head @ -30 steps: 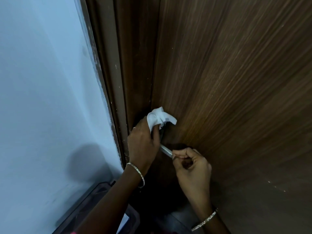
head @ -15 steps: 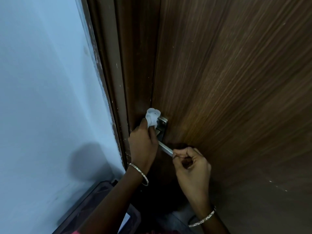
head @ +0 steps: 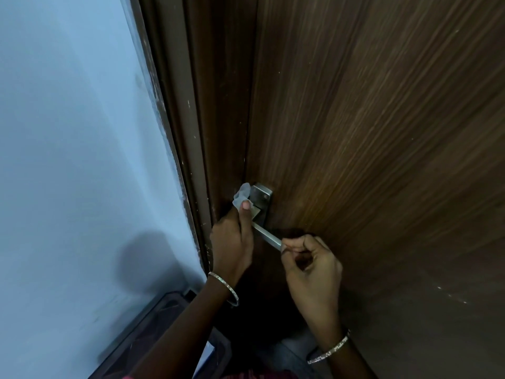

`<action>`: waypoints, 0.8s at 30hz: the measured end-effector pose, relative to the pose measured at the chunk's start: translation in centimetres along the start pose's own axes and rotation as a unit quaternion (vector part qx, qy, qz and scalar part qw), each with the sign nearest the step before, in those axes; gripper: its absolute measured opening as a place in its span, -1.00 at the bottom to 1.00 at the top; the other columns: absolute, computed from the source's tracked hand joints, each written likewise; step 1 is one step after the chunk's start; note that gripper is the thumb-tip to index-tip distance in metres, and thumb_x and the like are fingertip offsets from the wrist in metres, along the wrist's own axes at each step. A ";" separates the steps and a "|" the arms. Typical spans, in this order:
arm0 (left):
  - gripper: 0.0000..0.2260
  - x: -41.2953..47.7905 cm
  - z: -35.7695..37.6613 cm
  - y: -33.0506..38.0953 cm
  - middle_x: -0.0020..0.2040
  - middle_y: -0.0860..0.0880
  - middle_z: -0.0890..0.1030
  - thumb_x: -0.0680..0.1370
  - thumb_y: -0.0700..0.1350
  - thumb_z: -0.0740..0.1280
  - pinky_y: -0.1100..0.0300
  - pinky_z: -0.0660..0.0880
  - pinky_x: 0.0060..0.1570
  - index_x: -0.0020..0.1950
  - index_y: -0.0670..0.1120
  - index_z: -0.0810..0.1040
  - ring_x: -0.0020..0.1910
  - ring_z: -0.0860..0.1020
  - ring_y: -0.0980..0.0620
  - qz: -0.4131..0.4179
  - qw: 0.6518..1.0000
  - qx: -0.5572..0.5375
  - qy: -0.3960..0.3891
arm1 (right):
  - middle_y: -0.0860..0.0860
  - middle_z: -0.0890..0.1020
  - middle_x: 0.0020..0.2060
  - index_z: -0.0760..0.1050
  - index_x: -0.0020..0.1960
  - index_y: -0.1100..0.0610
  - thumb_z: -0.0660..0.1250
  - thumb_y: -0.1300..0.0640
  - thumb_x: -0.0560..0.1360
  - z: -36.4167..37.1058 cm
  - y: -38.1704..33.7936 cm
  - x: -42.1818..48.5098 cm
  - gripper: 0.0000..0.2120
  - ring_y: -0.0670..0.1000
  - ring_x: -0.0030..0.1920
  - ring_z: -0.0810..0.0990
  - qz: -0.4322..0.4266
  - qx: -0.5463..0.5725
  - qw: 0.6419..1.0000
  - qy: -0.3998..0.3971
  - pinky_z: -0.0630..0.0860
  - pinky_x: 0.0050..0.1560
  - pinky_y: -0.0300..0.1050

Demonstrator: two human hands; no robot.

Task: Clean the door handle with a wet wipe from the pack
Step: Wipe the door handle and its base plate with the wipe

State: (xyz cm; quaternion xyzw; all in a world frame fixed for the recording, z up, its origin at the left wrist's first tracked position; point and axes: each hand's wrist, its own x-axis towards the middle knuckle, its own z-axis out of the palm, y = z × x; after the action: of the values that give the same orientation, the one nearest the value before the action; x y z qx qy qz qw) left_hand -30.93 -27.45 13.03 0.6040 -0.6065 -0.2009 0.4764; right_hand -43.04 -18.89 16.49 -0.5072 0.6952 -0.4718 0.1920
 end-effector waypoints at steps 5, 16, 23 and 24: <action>-0.59 0.7 -0.7 1.4 -0.35 0.10 0.55 0.70 0.08 0.01 0.39 0.30 -0.37 -0.21 0.01 0.50 -0.35 0.53 0.17 0.045 0.995 -0.079 0.048 | -0.15 0.64 -0.18 0.66 -0.13 0.00 0.47 0.28 0.40 0.1 0.3 0.1 -0.81 -0.18 -0.16 0.64 0.000 0.007 1.000 -0.008 0.58 -0.10 -0.31; -0.50 -1.5 0.6 -1.4 -0.35 -0.06 0.65 0.68 0.15 -0.02 0.08 0.49 -0.24 -0.30 0.07 0.56 -0.35 0.60 0.03 -0.150 0.974 -0.168 -0.009 | -0.14 0.64 -0.18 0.66 -0.13 0.02 0.47 0.28 0.41 0.3 0.3 0.1 -0.83 -0.18 -0.16 0.64 -0.005 0.014 1.000 -0.002 0.54 -0.11 -0.42; -0.55 -0.3 -1.1 -0.2 -0.19 -0.12 0.72 0.60 0.22 0.15 -0.08 0.60 -0.09 -0.14 -0.04 0.70 -0.15 0.68 -0.06 -0.121 0.960 -0.251 0.021 | -0.14 0.65 -0.21 0.65 -0.14 0.00 0.47 0.28 0.41 0.3 0.7 0.1 -0.82 -0.16 -0.17 0.66 -0.015 0.036 0.999 -0.002 0.54 -0.13 -0.41; -0.61 -0.2 -1.3 -0.2 -0.21 -0.12 0.71 0.60 0.19 0.20 -0.11 0.58 -0.14 -0.15 -0.01 0.70 -0.19 0.66 -0.08 -0.099 0.969 -0.226 0.017 | -0.14 0.65 -0.21 0.65 -0.14 0.00 0.47 0.29 0.41 0.4 0.8 0.1 -0.82 -0.16 -0.17 0.67 -0.013 0.043 0.999 -0.002 0.53 -0.13 -0.44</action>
State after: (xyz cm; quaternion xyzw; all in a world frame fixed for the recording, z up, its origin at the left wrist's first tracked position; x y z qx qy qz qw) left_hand -29.75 -26.90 13.38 0.5411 -0.4741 -0.3688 0.5885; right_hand -43.20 -19.16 15.66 -0.5087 0.6672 -0.5026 0.2082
